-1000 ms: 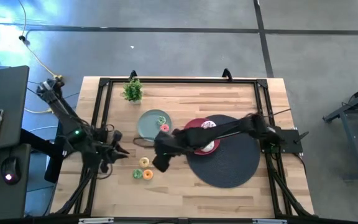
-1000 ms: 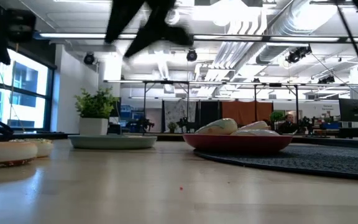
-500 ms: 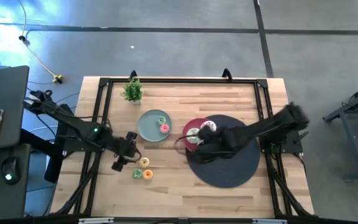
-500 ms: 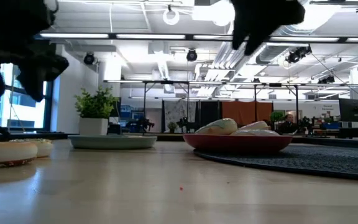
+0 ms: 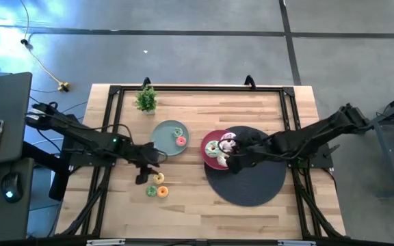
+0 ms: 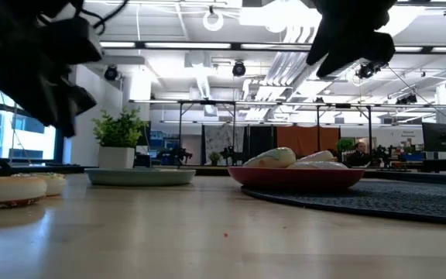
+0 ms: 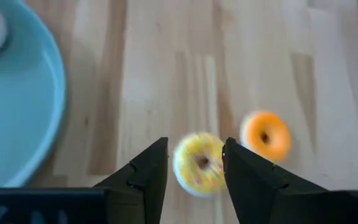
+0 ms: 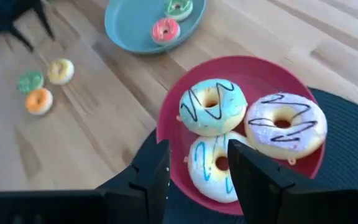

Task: Pick & Place donuts
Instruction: Put the small yellow donut on the blue plate

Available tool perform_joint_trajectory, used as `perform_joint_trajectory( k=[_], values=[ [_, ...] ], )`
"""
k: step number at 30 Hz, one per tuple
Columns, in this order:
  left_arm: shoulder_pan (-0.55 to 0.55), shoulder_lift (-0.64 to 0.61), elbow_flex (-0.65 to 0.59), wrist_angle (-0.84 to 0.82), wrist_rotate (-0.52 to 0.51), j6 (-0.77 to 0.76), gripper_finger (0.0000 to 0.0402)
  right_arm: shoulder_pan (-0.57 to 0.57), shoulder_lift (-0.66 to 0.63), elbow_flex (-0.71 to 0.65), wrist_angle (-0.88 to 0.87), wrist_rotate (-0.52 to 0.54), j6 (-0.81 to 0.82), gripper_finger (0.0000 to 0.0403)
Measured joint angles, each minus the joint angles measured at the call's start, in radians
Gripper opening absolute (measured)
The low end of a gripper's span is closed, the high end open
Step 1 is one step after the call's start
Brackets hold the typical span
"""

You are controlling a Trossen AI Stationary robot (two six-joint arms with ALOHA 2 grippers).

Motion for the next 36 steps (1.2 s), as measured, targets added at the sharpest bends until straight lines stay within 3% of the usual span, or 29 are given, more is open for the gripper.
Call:
perform_joint_trajectory(
  k=[8,16,22,32,36],
  values=[
    [0.018,0.142,-0.002,0.018,0.057,-0.041,0.0145,-0.047,-0.007,-0.001,0.044,0.007,-0.109,0.0151],
    [0.015,0.166,0.000,0.044,0.086,-0.075,0.0145,-0.088,-0.008,-0.001,0.055,0.008,-0.159,0.0151],
    [-0.007,0.177,-0.002,0.019,0.073,-0.100,0.0145,-0.102,-0.008,-0.001,0.054,0.011,-0.172,0.0151],
    [-0.043,0.295,0.000,0.152,0.019,-0.180,0.0144,-0.106,-0.008,-0.001,0.039,0.027,-0.188,0.0151],
    [-0.041,0.304,0.000,0.167,0.019,-0.180,0.0123,-0.106,-0.008,0.000,0.017,0.025,-0.188,0.0151]
  ],
)
